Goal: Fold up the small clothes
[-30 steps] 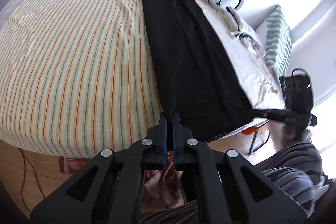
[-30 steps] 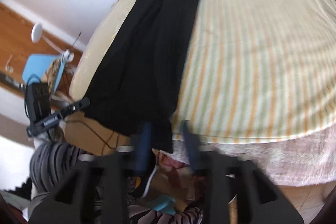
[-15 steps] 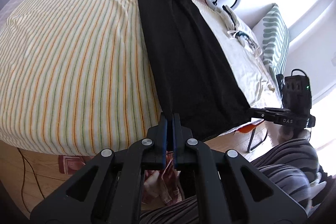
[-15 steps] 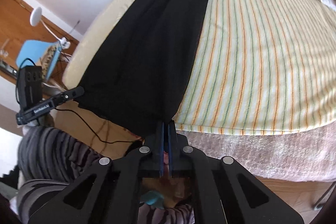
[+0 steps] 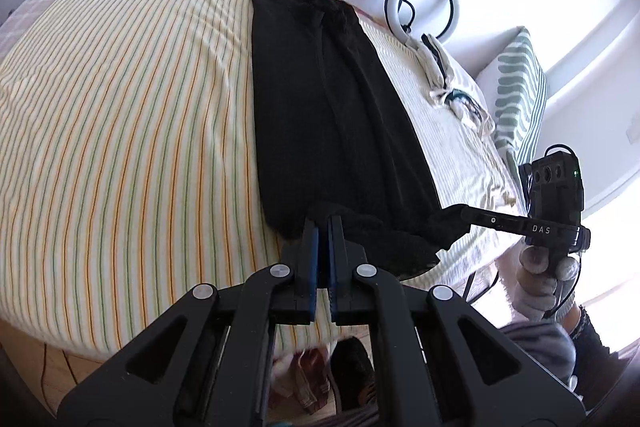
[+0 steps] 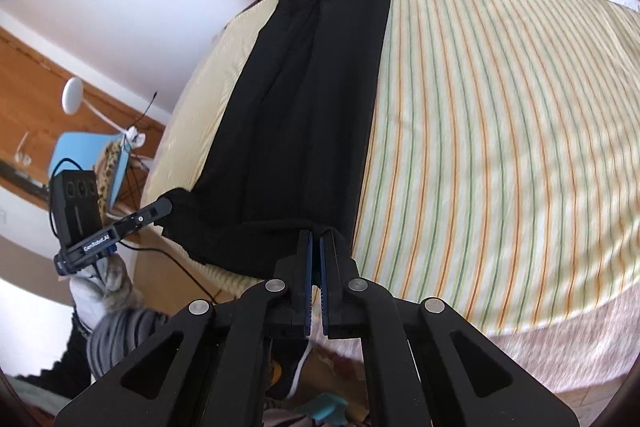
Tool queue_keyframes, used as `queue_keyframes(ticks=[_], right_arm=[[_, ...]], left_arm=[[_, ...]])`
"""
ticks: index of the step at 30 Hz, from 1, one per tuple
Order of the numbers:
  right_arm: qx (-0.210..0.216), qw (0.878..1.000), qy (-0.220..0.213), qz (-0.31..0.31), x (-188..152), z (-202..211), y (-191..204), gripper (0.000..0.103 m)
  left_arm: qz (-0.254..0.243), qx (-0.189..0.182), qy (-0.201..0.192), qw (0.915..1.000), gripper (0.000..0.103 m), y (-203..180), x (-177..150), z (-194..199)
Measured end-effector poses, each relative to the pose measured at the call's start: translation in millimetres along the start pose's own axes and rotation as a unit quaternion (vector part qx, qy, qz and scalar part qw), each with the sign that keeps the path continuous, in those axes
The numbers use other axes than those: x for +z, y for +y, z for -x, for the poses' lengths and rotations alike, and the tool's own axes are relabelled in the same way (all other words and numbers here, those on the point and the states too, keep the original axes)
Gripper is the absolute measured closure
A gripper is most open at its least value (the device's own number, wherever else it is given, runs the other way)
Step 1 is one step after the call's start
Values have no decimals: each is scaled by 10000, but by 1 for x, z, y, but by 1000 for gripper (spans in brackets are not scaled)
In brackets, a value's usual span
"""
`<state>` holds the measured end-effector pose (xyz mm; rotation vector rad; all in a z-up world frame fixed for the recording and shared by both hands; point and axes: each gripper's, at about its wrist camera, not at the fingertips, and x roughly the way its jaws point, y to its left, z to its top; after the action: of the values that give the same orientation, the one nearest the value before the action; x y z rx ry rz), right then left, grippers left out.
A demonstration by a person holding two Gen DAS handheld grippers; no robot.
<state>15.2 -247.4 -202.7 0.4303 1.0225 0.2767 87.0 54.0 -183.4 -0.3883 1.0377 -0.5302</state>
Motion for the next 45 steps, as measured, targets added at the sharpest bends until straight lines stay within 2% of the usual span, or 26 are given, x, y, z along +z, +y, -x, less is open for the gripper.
queue_keyframes(ticks=[6,12,19,23,25,27,29,30,34,37,38,39,41,45], right_arm=[[-20,9999,-98,-100,23,3,-8,101],[-124,9998,-78,-147,52,-14,-11,101],[-366,9992,7,-147,75,-33,-20,101],[-340,9994,2,-34,80,-35,-21,99],[-373,9993,-21,51,82,-32,-19,99],[-428,9990,-51,120,82,-28,-17,97],[-481,9985,-166,212,79,-18,-16,85],[-500,9982,-218,245,79,-16,-15,83],[-511,9962,-464,527,67,4,-7,81],[-434,9943,-425,879,52,9,4,81],[-446,9934,-366,996,47,7,8,84],[-435,9926,-298,1090,44,4,11,85],[-469,9909,-161,1252,39,-5,15,89],[-531,9896,55,1336,41,-27,16,89]], left_arm=[[34,-9,-72,10000,101,3,29,-11],[68,106,-38,9999,101,14,58,-34],[179,220,54,9996,101,31,75,-59],[93,244,49,9996,101,31,79,-63],[-12,289,105,9995,94,28,79,-63],[-153,322,28,9994,76,24,79,-58],[-277,377,-102,9989,65,19,79,-50],[-303,388,-147,9987,63,19,79,-47],[-489,404,-235,9977,63,14,74,-32],[-964,445,-87,9943,63,0,60,-29],[-1170,484,0,9920,67,-6,52,-30],[-1307,515,89,9900,76,-10,47,-32],[-1444,522,263,9878,84,-15,39,-38],[-1483,653,447,9858,85,-15,36,-51]])
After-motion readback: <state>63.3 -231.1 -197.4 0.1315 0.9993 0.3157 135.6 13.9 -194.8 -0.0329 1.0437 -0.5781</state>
